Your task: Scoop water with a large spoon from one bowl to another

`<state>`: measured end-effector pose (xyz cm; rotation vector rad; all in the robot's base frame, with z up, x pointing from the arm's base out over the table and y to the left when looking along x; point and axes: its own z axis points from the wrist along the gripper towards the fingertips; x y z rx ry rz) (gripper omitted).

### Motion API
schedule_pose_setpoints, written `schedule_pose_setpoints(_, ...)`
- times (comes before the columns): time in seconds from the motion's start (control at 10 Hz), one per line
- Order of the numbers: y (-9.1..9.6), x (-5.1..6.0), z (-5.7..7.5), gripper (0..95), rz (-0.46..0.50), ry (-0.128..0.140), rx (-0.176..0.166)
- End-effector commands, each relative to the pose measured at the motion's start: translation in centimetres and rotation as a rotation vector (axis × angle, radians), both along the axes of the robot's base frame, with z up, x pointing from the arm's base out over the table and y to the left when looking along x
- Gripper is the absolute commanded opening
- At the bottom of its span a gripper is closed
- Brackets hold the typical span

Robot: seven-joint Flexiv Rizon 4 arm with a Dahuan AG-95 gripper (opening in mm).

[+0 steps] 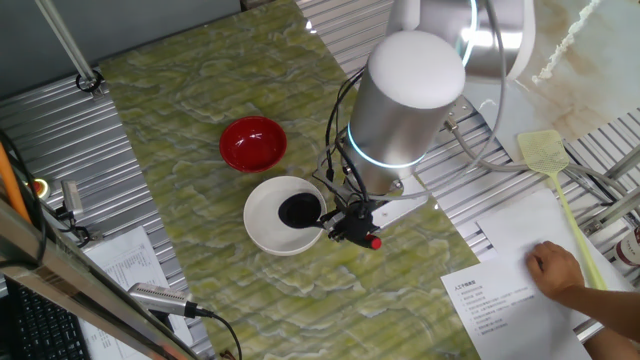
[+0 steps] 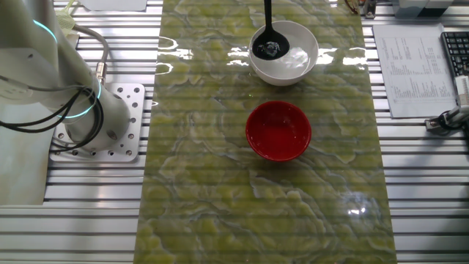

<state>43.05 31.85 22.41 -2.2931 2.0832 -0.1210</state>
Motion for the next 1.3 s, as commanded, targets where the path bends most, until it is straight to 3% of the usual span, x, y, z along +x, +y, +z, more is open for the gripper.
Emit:
schedule_pose_setpoints(0.1, -0.09, -0.06, -0.01, 0.0, 0.020, 0.006, 0.004)
schedule_pose_setpoints(0.5, -0.09, -0.06, -0.01, 0.0, 0.082, 0.006, -0.043)
schedule_pose_setpoints(0.9, -0.09, -0.06, -0.01, 0.0, 0.099, -0.014, -0.039)
schedule_pose_setpoints(1.3, -0.09, -0.06, -0.01, 0.0, 0.116, -0.011, -0.057)
